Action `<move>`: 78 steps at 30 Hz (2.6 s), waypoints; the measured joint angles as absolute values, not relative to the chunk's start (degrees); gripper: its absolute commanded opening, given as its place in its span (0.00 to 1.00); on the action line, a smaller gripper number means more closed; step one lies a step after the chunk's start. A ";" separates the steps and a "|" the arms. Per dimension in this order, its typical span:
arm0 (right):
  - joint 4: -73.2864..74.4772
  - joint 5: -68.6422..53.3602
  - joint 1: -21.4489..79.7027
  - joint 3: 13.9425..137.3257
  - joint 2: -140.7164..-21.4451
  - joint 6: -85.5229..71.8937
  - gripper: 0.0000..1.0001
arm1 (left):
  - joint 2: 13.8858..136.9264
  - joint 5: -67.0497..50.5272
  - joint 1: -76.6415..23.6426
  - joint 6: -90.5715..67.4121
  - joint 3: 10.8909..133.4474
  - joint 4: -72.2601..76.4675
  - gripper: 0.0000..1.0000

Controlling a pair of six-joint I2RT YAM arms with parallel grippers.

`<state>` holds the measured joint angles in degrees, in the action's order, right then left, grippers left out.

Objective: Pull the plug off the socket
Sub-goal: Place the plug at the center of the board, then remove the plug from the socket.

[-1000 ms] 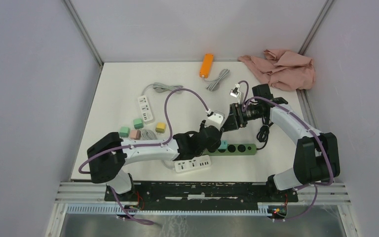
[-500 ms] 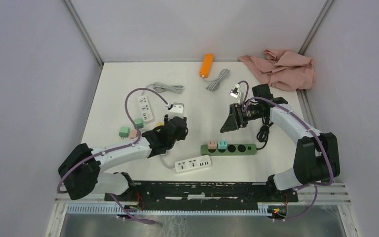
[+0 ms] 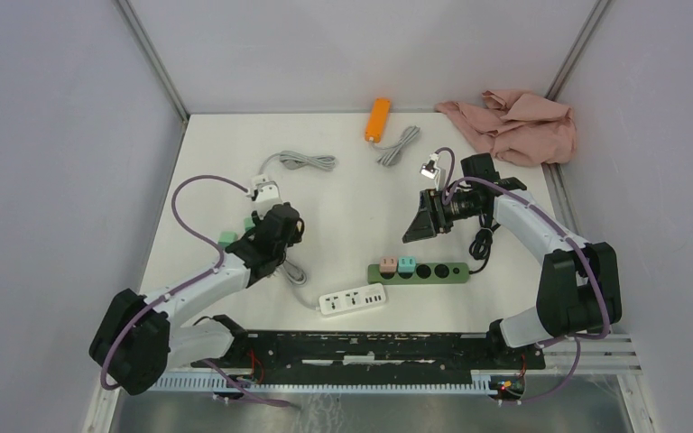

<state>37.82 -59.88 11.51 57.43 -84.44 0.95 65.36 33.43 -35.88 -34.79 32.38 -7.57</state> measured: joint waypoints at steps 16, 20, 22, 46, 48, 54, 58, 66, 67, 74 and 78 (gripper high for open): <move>37.93 -59.88 11.51 57.43 -84.44 1.04 0.69 | 74.52 37.98 -29.30 -43.64 36.34 -15.05 0.37; 37.98 -59.86 11.51 57.43 -84.44 1.17 0.69 | 78.35 39.27 -28.93 -45.84 40.32 -19.09 0.58; 38.00 -59.83 11.51 57.43 -84.44 1.21 0.69 | 79.70 39.72 -28.88 -46.72 41.82 -20.71 0.80; 38.19 -59.48 11.49 57.43 -84.44 1.65 0.69 | 69.69 31.64 -28.84 -46.46 43.00 -22.90 1.00; 38.22 -59.48 11.49 57.43 -84.44 1.80 0.69 | 67.48 28.51 -28.84 -45.04 40.82 -20.25 0.99; 38.22 -59.46 11.35 57.43 -84.40 2.02 0.69 | 60.47 16.29 -28.84 -41.12 32.08 -8.78 0.99; 38.24 -59.46 11.25 57.43 -84.34 2.42 0.69 | 56.34 6.76 -28.84 -38.74 27.03 -0.14 0.99; 38.26 -59.46 11.22 57.43 -83.79 3.31 0.69 | 55.81 -10.72 -28.84 -36.75 21.91 18.48 0.99; 38.24 -59.46 11.22 57.43 -83.68 3.46 0.69 | 56.27 -12.86 -28.84 -36.75 21.28 21.10 1.00; 38.30 -59.48 11.18 57.43 -82.65 5.34 0.69 | 61.89 -25.56 -29.02 -37.01 18.76 37.52 1.00; 38.72 -59.77 11.18 57.43 -82.13 7.77 0.71 | 63.99 -29.04 -31.40 -36.51 18.31 44.42 0.99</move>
<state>38.72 -59.77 11.18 57.43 -82.13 7.77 63.99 -29.04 -31.40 -36.51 18.31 44.42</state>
